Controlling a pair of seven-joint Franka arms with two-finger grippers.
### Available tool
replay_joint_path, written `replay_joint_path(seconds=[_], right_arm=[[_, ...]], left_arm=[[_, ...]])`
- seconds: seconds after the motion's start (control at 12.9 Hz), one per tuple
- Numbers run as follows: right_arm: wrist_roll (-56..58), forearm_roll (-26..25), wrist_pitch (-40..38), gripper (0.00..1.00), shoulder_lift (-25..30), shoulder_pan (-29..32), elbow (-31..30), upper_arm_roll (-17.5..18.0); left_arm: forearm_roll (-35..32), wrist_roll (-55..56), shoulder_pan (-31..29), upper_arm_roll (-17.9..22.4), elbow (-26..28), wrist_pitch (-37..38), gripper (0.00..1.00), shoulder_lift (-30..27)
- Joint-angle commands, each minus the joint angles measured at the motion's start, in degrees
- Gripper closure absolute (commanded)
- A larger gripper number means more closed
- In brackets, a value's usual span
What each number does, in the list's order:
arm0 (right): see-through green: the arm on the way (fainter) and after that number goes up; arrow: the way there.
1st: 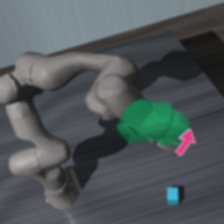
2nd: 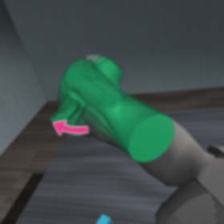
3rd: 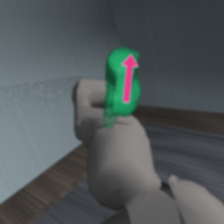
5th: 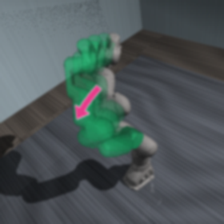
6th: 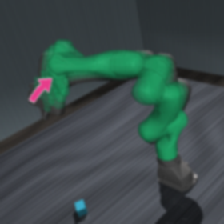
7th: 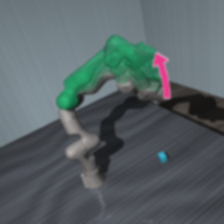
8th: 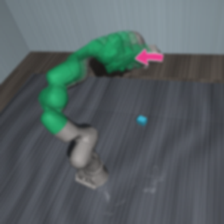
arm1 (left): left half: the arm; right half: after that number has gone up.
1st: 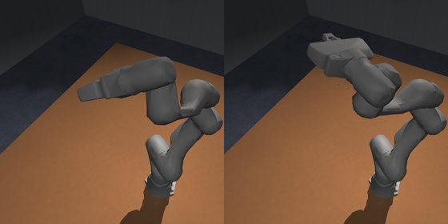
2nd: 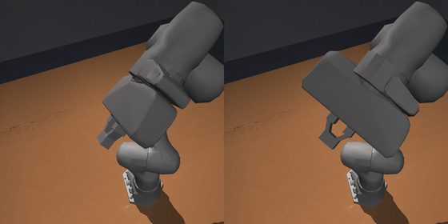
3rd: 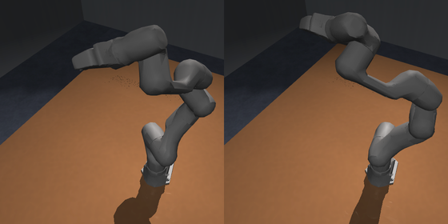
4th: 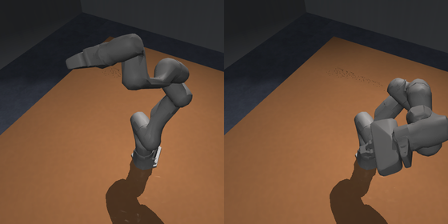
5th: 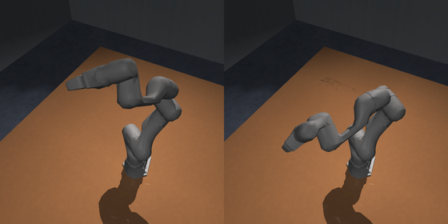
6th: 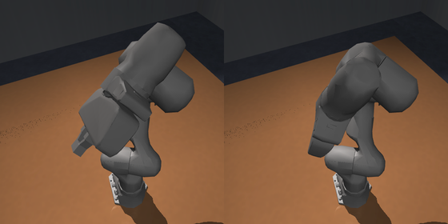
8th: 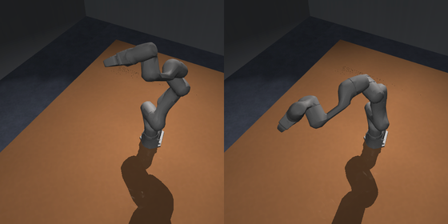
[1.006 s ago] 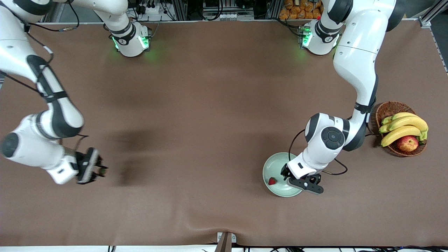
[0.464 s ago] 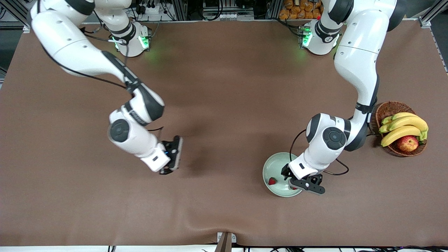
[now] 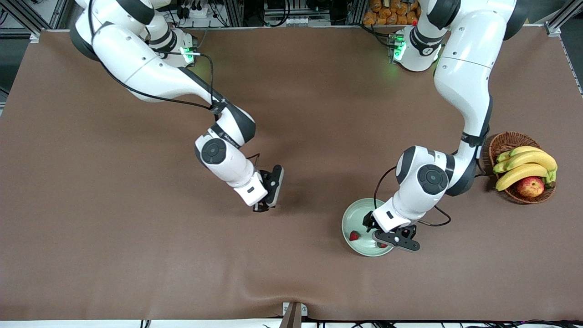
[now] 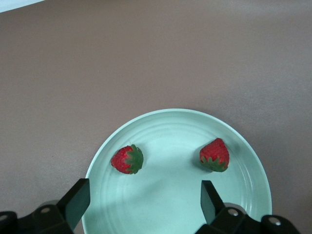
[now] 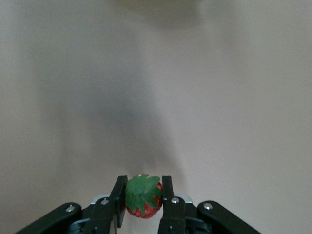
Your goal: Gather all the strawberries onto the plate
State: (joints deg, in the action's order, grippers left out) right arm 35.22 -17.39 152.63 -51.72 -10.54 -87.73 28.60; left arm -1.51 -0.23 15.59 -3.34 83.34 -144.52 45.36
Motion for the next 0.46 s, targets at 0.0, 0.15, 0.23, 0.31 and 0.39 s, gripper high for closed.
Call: replay_joint_path(seconds=[0.0,0.15,0.23,0.31,0.39], right_arm=[[-6.37,0.16,4.58,1.00,-5.21,-4.56,4.74,-2.05],[-12.25,0.16,4.78,0.44,-5.67,-7.65,6.25,-4.24],[-14.81,0.25,4.78,0.00,-4.71,-7.48,6.25,-4.34],[-15.70,0.51,4.17,0.00,-3.22,-7.22,5.82,-4.43],[-16.67,0.51,3.47,0.00,-1.47,-6.61,5.12,-5.04]], left_arm=[[-0.51,0.94,-0.21,-0.44,1.21,1.09,0.00,-1.42],[-0.51,1.02,0.05,-0.53,1.30,1.09,0.00,-1.33],[-0.51,1.28,0.32,-0.44,1.39,1.17,0.00,-1.42],[-0.51,1.55,0.41,-0.53,1.48,1.17,0.00,-1.42],[-0.51,1.55,0.49,-0.79,1.48,1.26,0.00,-1.50]])
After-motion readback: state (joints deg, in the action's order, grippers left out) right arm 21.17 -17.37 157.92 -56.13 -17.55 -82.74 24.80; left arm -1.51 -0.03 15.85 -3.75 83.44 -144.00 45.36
